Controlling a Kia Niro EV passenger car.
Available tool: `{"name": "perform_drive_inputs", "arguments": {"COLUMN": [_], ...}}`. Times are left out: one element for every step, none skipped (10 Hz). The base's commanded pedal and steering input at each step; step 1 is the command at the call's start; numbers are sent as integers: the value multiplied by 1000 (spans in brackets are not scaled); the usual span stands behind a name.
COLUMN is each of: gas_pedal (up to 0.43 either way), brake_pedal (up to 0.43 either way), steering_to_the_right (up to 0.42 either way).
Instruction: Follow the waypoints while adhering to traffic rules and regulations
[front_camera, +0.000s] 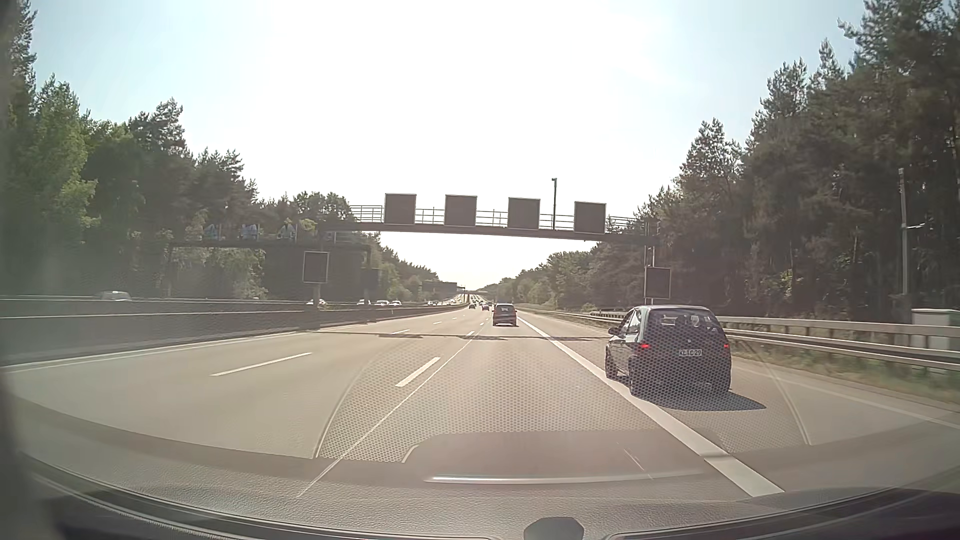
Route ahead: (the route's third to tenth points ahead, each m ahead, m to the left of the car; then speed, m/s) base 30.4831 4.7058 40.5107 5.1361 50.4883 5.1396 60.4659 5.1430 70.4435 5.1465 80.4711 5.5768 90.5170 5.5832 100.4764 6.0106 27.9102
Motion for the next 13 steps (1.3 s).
{"name": "perform_drive_inputs", "arguments": {"gas_pedal": [0, 0, 0, 0, 0, 0, 0, 39, 67, 67, 67, 79, 87], "brake_pedal": [30, 30, 30, 30, 30, 30, 30, 30, 30, 30, 30, 30, 30], "steering_to_the_right": [-2, -1, -1, -1, 0, -1, 0, 0, 1, 1, 1, 1, 1]}}
